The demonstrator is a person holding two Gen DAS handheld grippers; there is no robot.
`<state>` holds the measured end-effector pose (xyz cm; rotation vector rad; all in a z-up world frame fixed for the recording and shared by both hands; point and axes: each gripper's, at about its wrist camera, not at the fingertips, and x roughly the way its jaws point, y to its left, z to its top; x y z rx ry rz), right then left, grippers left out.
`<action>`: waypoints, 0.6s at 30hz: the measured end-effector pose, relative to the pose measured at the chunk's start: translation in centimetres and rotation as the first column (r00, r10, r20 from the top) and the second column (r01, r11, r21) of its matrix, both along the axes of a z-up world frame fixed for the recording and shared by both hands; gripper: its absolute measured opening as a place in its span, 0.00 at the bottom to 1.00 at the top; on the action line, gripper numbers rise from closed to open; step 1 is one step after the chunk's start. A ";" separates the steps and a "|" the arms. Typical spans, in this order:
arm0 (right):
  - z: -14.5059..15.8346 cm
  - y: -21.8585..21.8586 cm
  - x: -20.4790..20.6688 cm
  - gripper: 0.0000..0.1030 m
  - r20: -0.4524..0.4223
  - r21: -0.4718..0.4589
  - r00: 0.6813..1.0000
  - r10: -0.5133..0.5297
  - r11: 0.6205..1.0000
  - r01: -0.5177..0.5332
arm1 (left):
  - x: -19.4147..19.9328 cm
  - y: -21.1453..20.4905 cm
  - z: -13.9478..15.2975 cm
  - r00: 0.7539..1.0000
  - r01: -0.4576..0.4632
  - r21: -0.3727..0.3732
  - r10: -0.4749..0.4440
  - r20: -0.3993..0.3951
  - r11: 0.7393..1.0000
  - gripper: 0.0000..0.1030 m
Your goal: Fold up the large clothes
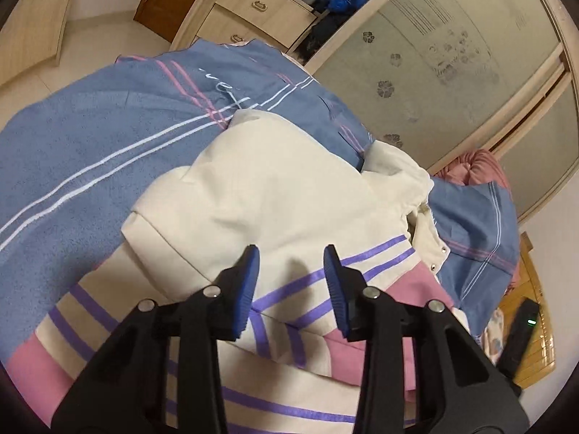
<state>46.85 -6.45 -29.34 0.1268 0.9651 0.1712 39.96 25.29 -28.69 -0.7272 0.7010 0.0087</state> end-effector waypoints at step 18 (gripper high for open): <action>1.6 0.4 -3.4 0.50 0.123 -0.219 0.987 0.099 0.973 -0.071 | -0.2 -5.5 2.7 0.998 0.063 0.375 -0.052 -0.040 0.925 0.48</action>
